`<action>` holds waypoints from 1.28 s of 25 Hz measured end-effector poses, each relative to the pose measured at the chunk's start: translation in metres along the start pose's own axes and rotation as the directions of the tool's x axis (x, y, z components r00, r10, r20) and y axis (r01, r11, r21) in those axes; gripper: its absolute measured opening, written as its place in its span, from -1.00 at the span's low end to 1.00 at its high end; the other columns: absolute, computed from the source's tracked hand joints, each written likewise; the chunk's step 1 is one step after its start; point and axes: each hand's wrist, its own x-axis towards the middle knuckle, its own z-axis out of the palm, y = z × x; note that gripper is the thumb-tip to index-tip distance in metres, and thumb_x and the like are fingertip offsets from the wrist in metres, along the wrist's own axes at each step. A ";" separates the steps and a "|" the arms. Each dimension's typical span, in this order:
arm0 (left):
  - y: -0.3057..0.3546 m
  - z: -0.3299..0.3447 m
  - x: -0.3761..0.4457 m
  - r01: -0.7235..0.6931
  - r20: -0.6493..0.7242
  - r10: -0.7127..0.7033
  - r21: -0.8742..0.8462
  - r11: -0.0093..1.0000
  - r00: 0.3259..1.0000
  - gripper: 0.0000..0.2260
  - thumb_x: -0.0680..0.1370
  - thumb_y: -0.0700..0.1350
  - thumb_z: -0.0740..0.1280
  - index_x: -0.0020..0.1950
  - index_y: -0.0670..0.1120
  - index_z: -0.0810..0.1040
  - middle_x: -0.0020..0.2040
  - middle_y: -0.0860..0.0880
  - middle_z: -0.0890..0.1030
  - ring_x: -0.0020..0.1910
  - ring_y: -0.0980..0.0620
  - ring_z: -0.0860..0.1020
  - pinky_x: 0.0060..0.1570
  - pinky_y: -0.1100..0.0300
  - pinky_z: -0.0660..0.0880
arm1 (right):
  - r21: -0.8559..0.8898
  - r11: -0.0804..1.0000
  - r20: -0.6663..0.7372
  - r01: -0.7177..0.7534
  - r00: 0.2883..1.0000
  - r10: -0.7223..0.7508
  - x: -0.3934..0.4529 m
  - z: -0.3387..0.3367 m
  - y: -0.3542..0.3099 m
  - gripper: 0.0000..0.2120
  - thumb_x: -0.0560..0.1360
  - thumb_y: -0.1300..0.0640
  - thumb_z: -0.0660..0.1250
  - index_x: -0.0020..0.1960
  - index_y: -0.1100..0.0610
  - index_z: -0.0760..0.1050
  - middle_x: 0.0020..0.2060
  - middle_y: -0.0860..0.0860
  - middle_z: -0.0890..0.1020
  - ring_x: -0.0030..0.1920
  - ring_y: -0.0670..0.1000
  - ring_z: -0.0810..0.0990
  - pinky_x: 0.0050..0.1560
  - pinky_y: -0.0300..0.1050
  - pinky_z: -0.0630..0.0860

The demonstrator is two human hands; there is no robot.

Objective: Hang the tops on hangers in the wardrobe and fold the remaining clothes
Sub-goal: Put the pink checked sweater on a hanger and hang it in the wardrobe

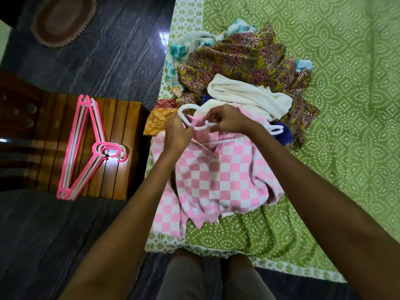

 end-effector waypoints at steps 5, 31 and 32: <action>0.005 -0.006 -0.003 0.040 0.015 -0.040 -0.031 0.999 0.999 -0.79 0.42 -0.35 0.34 0.06 -0.31 0.54 -0.09 -0.23 0.52 -0.09 -0.13 0.47 -0.19 0.27 0.31 | -0.082 0.978 -0.225 -0.193 0.959 0.171 -0.040 -0.018 0.059 -0.87 0.42 0.09 0.43 -0.13 0.15 0.66 -0.33 0.12 0.61 -0.26 0.07 0.52 -0.24 -0.06 0.35; 0.037 0.029 0.040 -0.303 0.415 0.271 0.012 0.953 0.868 -0.70 0.64 -0.08 0.13 -0.03 -0.27 0.53 -0.22 -0.07 0.43 -0.22 0.02 0.37 -0.31 0.16 0.14 | 0.449 0.852 -0.565 -0.268 0.653 0.504 0.006 0.064 0.069 -0.66 0.34 0.15 0.44 0.02 0.23 0.40 -0.07 0.17 0.53 -0.06 0.12 0.49 -0.11 -0.03 0.44; 0.038 0.029 0.040 -0.307 0.417 0.273 0.017 0.951 0.867 -0.70 0.64 -0.07 0.13 -0.03 -0.27 0.52 -0.22 -0.06 0.43 -0.23 0.03 0.37 -0.31 0.15 0.13 | 0.409 0.862 -0.592 -0.299 0.632 0.500 0.009 0.065 0.069 -0.62 0.37 0.13 0.42 0.09 0.26 0.39 -0.02 0.19 0.53 -0.03 0.12 0.49 -0.10 -0.02 0.42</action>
